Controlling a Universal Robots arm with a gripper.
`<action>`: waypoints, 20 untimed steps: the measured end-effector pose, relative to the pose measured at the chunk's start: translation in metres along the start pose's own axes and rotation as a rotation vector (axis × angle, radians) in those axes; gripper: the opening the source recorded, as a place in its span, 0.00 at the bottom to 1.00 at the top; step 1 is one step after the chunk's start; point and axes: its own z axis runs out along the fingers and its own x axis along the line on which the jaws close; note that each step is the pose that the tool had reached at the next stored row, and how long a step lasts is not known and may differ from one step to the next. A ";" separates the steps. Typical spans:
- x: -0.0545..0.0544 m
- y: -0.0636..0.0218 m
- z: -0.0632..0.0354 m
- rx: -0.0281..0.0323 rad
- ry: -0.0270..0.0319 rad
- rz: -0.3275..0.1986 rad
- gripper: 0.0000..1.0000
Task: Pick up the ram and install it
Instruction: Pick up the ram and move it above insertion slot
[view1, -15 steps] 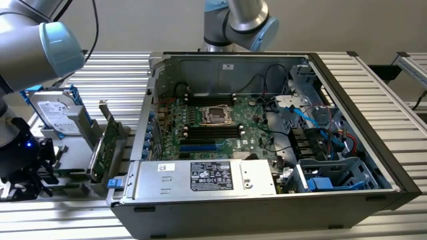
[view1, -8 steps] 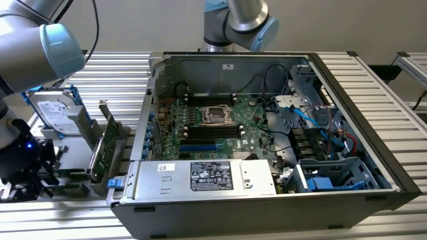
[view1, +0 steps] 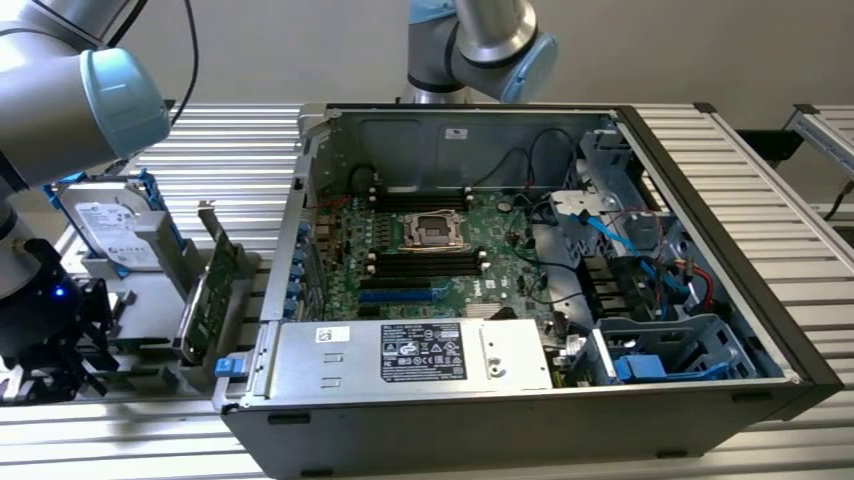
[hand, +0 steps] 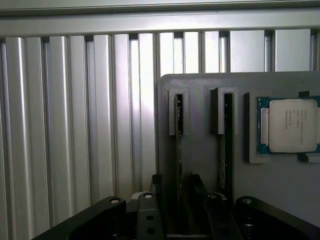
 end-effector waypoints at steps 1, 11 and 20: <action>0.000 0.0000 0.0000 0.0000 0.0000 0.000 0.34; 0.000 0.0000 0.0000 0.0000 0.0000 0.000 0.18; 0.000 0.0000 0.0000 -0.0009 0.0001 0.000 0.14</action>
